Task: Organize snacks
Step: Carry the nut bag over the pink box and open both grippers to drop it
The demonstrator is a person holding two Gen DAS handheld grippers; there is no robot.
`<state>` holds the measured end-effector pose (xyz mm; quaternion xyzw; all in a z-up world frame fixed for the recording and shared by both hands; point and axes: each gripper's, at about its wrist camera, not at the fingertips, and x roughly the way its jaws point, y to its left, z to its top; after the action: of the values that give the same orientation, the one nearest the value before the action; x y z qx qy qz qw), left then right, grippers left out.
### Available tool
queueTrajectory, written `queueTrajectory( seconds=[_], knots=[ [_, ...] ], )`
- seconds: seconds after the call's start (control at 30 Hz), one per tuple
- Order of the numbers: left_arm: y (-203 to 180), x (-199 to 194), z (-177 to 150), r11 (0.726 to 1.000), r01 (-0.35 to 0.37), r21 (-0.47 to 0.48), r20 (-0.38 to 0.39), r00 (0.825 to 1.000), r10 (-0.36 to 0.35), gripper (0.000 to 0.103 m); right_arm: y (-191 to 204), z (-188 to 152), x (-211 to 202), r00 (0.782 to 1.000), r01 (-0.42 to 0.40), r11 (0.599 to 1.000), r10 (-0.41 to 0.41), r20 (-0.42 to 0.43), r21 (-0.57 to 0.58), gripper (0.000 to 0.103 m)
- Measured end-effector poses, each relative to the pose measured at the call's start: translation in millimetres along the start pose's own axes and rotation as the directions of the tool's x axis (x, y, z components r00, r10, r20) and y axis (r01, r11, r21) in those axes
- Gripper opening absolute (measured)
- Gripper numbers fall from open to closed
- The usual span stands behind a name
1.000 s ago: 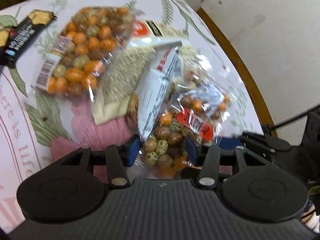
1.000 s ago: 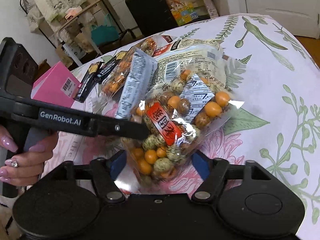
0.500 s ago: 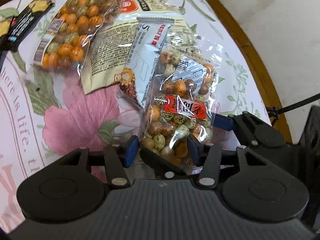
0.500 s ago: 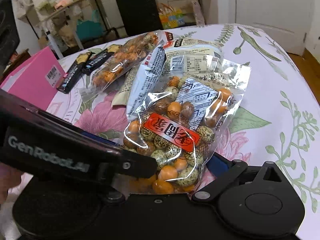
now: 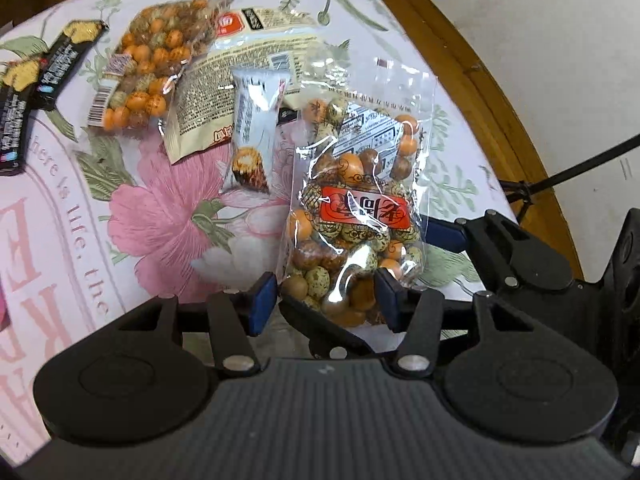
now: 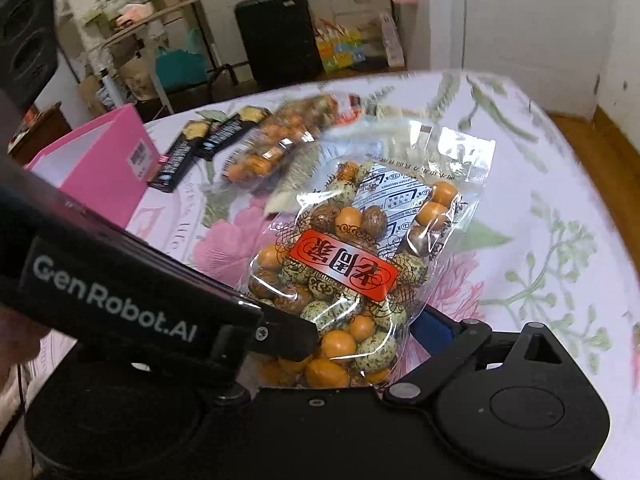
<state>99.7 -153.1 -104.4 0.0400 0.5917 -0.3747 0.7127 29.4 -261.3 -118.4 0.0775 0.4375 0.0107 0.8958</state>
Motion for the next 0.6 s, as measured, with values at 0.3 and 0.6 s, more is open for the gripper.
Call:
queueTrajectory(
  seconds=[0.3,0.6],
  knots=[
    [20,-65,-28,0.995,-0.036,-0.091,0.065,0.997,0.042,0.05,39,19,-23,0.992,-0.129,0.987,0.13,0.007,-0.093,0.099],
    [69,-127,-71,0.97,-0.029,-0.242,0.151,0.986,0.067,0.05,107,41,-31,0.972,-0.234,0.935,0.233,-0.036,-0.267,0.099]
  ],
)
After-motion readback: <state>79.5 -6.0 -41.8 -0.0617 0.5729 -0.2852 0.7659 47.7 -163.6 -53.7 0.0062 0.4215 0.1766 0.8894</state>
